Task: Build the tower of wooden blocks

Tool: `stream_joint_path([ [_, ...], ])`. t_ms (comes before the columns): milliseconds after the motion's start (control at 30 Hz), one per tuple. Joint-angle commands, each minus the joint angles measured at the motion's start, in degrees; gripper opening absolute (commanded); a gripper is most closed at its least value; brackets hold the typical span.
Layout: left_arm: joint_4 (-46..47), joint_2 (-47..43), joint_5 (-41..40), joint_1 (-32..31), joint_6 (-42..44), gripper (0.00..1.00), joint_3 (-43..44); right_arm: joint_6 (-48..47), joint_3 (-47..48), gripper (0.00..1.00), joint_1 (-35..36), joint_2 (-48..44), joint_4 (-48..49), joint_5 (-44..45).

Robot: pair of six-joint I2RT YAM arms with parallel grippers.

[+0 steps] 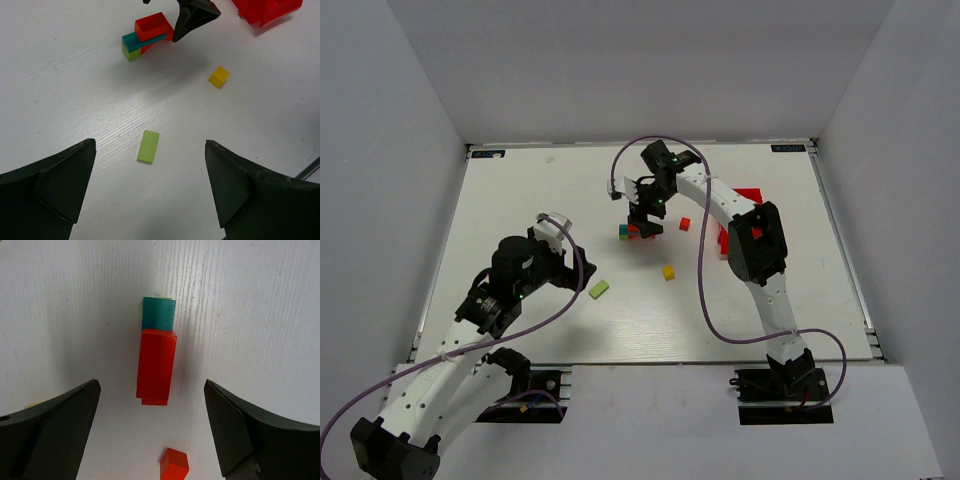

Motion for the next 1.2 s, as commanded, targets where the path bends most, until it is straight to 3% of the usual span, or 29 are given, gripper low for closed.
stream_joint_path([
  [0,0.4,-0.4,0.6,-0.3,0.2,1.0,1.1,-0.8,-0.7,0.9,-0.3,-3.2,-0.4,-2.5],
  [200,0.4,-0.4,0.0,-0.3,0.2,1.0,1.1,-1.4,-4.4,0.9,-0.9,-9.6,-0.2,-2.6],
  [333,-0.2,0.2,-1.3,-0.3,-0.3,1.0,1.1,-1.4,-12.1,0.9,-1.8,-17.4,1.5,0.4],
  [467,0.5,0.7,-1.0,-0.3,-2.1,1.0,0.5,4.3,-30.5,0.9,-4.4,-35.2,16.4,5.8],
  [533,1.6,1.5,1.1,-0.3,-2.7,1.0,-0.4,9.2,-42.1,0.9,-5.4,-40.3,29.3,11.9],
  [567,2.3,2.1,2.2,0.2,-2.7,0.97,-1.0,9.6,-43.5,0.84,-5.9,-41.5,30.8,12.7],
  [600,3.0,2.9,3.3,0.2,-2.1,0.87,-1.0,9.8,-44.2,0.51,-7.1,-40.9,29.1,12.7],
  [633,3.6,3.7,3.4,0.2,-2.1,0.67,-1.0,10.2,-43.8,0.29,-7.7,-40.0,28.1,11.2],
  [667,3.6,5.8,2.5,0.2,-2.1,0.14,-1.0,10.5,-43.0,0.15,-8.4,-39.0,26.9,10.8],
  [700,3.6,7.3,0.9,0.2,-2.1,0.0,-1.0,10.0,-41.7,0.04,-10.0,-35.3,23.8,9.9],
  [800,-0.5,16.4,0.3,-0.4,-0.4,0.02,3.6,9.6,-39.9,0.0,-11.5,-30.1,22.4,9.5],
  [900,-4.2,23.7,-0.3,-1.0,0.9,0.31,6.9,10.0,-36.1,0.3,-12.2,-24.8,21.5,10.6],
  [967,-4.2,23.7,-0.3,-1.0,1.7,0.4,6.9,10.0,-33.8,0.45,-12.4,-22.6,20.7,10.5],
  [1000,-4.2,23.7,-0.3,-1.0,2.3,0.47,6.3,9.9,-32.6,0.48,-12.4,-21.1,20.8,10.8],
  [1100,-3.5,20.6,-1.1,-1.0,2.9,0.55,5.0,10.3,-28.7,0.51,-12.4,-18.0,20.7,11.0],
  [1133,-2.9,20.0,-0.6,-1.0,2.9,0.65,5.0,10.6,-27.1,0.53,-12.5,-15.9,19.6,10.7],
  [1167,-2.9,19.5,0.1,-1.0,2.9,0.66,5.0,10.6,-26.6,0.53,-12.3,-15.4,19.5,10.7],
])
